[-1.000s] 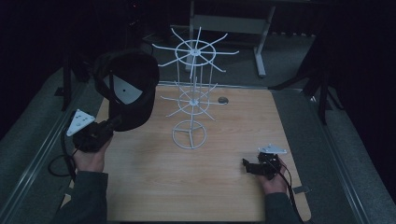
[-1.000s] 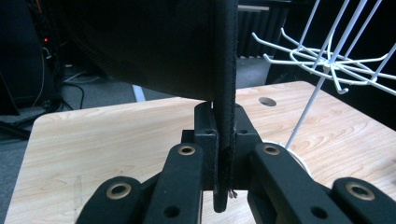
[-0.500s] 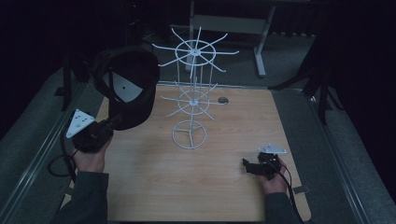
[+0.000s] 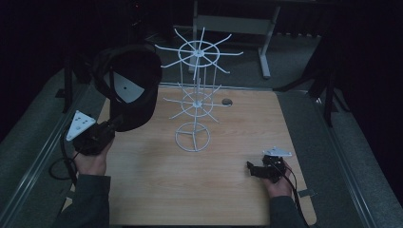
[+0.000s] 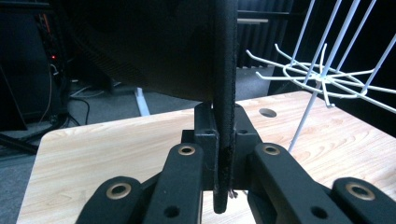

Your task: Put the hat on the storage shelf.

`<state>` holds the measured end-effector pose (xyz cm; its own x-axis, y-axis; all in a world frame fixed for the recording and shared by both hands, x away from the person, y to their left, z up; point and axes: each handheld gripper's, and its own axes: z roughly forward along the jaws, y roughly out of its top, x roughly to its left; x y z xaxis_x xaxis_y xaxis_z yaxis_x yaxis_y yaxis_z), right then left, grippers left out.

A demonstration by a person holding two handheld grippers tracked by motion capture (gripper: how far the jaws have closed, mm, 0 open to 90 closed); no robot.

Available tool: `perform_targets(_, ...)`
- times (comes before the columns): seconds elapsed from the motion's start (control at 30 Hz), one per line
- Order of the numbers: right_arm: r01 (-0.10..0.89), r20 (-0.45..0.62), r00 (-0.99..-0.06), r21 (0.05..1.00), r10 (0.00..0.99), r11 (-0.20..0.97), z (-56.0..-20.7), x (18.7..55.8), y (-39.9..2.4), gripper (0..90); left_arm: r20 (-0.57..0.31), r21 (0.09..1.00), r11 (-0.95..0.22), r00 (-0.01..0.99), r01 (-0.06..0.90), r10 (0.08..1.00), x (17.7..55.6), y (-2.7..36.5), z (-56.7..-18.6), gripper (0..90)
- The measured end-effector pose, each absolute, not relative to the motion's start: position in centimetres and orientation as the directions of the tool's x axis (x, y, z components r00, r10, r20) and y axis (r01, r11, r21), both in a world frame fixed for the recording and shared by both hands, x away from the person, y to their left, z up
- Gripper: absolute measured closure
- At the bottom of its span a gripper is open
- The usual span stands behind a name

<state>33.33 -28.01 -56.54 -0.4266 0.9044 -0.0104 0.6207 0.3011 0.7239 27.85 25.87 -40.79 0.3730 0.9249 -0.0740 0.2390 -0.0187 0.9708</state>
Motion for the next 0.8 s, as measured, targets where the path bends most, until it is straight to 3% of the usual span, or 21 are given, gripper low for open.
perform_targets(0.8, 0.619, -0.012, -0.427, 0.725, 0.904, 0.302, -56.55, 33.34, -28.02, 14.2, -0.044, 0.979, -0.035, 0.373, 0.202, 0.927, 27.0, 25.26, -40.38, 86.1)
